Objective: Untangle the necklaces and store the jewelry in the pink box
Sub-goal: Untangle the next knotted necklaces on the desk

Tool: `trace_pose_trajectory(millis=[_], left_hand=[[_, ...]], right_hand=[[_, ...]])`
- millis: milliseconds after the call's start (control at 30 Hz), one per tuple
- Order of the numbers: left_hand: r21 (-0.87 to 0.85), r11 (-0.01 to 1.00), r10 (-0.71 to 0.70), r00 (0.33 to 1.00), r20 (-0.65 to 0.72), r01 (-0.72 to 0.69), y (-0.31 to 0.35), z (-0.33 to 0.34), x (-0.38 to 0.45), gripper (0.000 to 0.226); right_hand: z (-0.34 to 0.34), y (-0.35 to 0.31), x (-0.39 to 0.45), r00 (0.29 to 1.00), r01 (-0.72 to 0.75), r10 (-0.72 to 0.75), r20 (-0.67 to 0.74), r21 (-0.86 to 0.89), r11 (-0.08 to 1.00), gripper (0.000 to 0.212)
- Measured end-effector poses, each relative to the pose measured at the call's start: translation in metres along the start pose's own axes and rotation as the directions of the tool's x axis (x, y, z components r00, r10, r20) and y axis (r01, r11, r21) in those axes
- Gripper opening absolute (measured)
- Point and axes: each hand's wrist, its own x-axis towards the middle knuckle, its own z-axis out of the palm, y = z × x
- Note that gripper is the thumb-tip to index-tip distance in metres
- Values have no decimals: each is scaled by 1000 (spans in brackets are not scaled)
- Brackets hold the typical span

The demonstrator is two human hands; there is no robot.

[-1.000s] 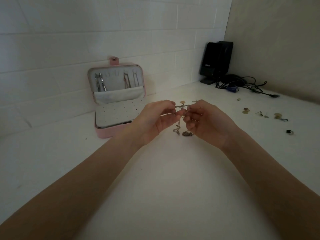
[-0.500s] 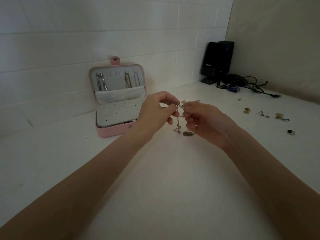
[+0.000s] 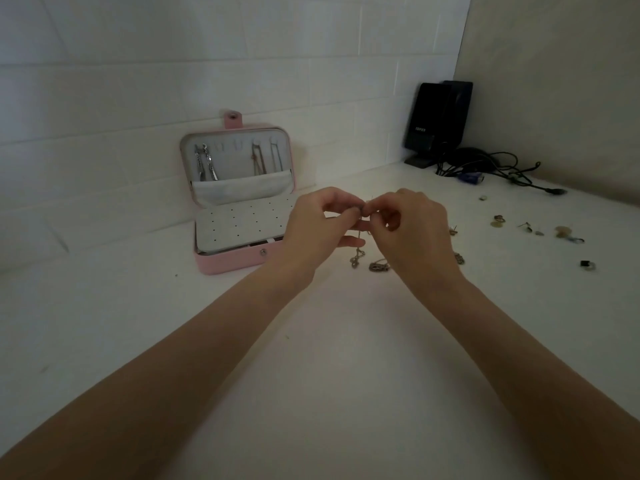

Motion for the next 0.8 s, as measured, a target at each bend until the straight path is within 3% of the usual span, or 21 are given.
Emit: trace_pose_trajectory(millis=[133,233,333,400,433,633,800], left_hand=[[-9,1000,-1,1000,-24,1,0,-1,-1,11],[65,998,24,1000,7,-24,1,1,-2,15],[125,991,50,999,21,-53,2,0,-1,15],[112,993,39,999,28,-42,2,-3,0,11],[99,995,30,999,44,-34,1,-4,0,11],[69,997,18,991,135,-27,3,-7,0,10],[171,985,-23,995,102,5,-6,-14,5,8]], right_hand=[[2,0,0,1000,-12,12,4,-10,1000,19],[1,2,-1,995,-45,51,84,-74,996,22],[-4,0,-1,960,-218,173,222,201,955,22],[-8,-3,-2,885,-440,276,374,479,760,20],[-10,-2,-3,852,-503,289,436,533,680,19],[-13,10,-1,726,-682,361,585,549,482,8],[-21,18,8,637,-760,352,686,634,139,5]])
